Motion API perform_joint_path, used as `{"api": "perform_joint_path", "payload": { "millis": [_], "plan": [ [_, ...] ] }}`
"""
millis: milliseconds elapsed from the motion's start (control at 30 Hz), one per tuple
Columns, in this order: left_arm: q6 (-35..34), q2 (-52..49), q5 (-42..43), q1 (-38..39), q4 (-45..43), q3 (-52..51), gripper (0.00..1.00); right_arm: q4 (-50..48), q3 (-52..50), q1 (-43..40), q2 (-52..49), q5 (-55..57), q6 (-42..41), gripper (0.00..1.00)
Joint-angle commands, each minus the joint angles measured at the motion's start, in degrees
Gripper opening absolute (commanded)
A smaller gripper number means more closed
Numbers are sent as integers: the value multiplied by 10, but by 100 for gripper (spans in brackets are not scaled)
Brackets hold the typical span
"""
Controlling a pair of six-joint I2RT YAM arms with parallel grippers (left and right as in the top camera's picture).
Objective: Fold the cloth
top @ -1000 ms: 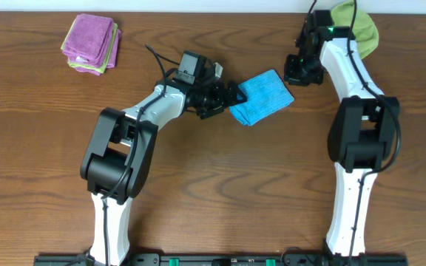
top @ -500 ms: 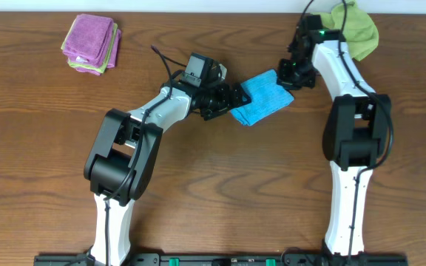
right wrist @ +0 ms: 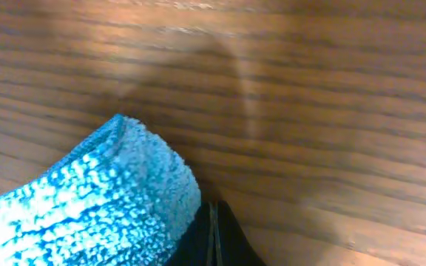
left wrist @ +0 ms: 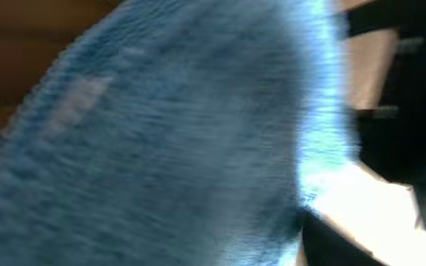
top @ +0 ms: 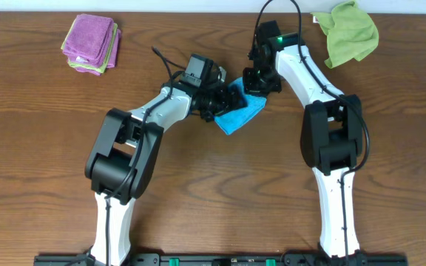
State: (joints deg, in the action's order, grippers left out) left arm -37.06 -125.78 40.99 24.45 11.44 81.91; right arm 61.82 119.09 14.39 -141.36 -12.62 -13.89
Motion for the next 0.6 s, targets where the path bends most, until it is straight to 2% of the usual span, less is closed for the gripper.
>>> {"api": "perform_joint_path", "payload": {
  "millis": [0, 200, 333, 567],
  "plan": [
    [-3, -24, -10, -2, 9, -4, 6, 11, 1, -13, -17, -9, 8, 1],
    [-2, -24, -9, -16, 3, -4, 6, 49, 13, -51, -17, -9, 9, 1],
    [-3, -14, -5, -48, -37, 1, 6, 88, 46, -82, -14, -9, 32, 2],
    [0, 28, 19, -149, -47, 118, 6, 142, 114, -116, -5, 3, 52, 1]
  ]
}}
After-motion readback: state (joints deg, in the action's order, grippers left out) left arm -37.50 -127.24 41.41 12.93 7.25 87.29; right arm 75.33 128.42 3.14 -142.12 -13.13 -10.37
